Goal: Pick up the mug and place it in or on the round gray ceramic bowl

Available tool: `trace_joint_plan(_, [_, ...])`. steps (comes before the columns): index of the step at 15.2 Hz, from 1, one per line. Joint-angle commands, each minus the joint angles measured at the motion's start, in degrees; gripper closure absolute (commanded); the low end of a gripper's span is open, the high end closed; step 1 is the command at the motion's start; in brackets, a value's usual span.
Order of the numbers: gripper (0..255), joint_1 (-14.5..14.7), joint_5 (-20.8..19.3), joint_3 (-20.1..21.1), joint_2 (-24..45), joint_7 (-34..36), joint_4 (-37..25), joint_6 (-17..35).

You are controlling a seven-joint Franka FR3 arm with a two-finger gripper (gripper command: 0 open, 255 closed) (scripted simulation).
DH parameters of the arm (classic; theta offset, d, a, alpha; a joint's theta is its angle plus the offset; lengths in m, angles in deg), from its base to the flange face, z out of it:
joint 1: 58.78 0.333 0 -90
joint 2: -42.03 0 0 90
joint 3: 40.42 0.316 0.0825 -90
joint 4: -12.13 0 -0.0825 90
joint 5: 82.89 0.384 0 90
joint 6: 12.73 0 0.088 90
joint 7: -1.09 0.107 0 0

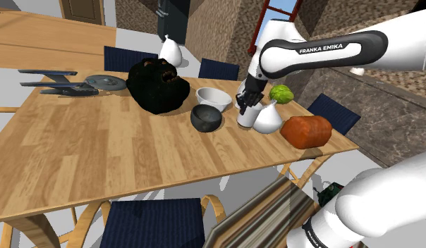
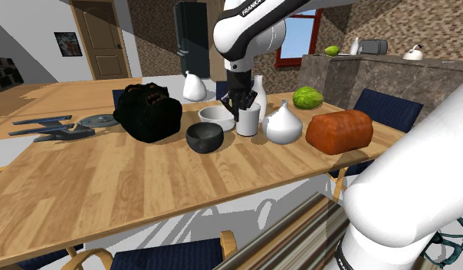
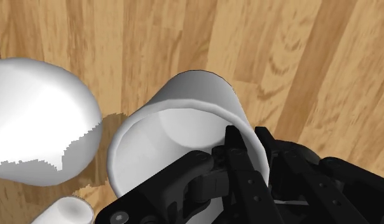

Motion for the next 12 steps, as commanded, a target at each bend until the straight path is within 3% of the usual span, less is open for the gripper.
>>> trace_joint_plan(1, [255,-0.01,0.08,-0.09,-0.43,-0.22,-1.25,-1.68])
trace_joint_plan(9, [255,0.01,0.29,-0.21,-1.51,-0.7,-6.05,-7.54])
trace_joint_plan(12, [255,0.46,-0.11,1.34,4.75,1.53,-12.88,-8.26])
